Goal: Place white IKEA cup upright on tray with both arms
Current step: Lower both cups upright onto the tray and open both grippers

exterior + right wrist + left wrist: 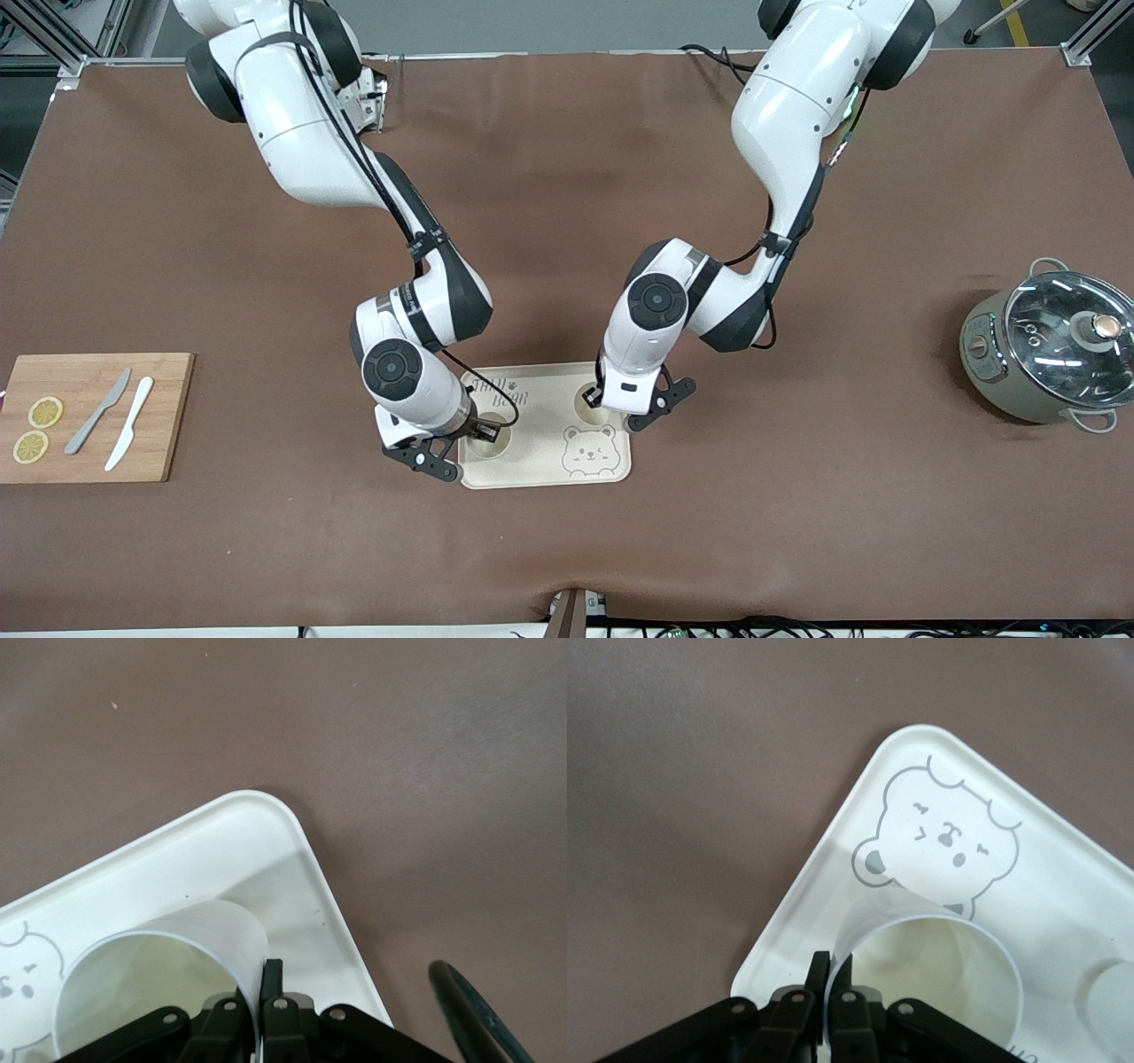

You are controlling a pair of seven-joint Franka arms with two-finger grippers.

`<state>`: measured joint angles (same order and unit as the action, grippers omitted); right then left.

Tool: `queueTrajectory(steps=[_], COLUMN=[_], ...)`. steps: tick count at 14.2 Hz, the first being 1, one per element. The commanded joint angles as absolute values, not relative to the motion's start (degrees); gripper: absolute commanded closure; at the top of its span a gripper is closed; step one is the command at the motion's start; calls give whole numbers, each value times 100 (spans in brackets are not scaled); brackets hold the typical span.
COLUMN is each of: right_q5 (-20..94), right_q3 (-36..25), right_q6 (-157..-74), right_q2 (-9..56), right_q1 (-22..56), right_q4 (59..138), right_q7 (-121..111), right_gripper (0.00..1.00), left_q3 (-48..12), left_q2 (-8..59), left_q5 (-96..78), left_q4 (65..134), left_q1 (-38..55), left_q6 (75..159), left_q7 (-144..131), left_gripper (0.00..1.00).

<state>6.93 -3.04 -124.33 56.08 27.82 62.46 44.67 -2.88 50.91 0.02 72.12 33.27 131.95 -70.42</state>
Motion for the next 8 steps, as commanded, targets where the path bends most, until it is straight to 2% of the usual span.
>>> queueTrajectory(steps=[1, 2, 4, 5, 7, 8], right_q5=[703, 703, 703, 703, 703, 703], right_q3=[-325, -325, -325, -325, -325, -325], right_q6=[-12639, -12639, -12639, -12630, -12630, -12630], right_q2=[5546, 5546, 5555, 5555, 5546, 5546], right_q1=[2839, 2839, 2839, 2839, 2839, 2839], right_q4=[6451, 6451, 6451, 6451, 6451, 6451], right_q7=[4562, 4562, 4562, 4562, 4562, 4562], right_gripper=[100, 100, 100, 100, 100, 100], left_q3=[-229, -229, -229, -229, -229, -202], left_q2=[5229, 5264, 5273, 5256, 5177, 5151], left_q5=[-44, -35, -35, -35, -9, 35], left_q4=[7058, 7058, 7075, 7084, 7093, 7093], left_q1=[3401, 3401, 3393, 3393, 3358, 3357], left_q6=[13228, 13228, 13271, 13271, 13271, 13271], left_q7=[-7075, -7058, -7014, -7014, -7022, -7022], left_gripper=[100, 92, 66, 50, 12, 0])
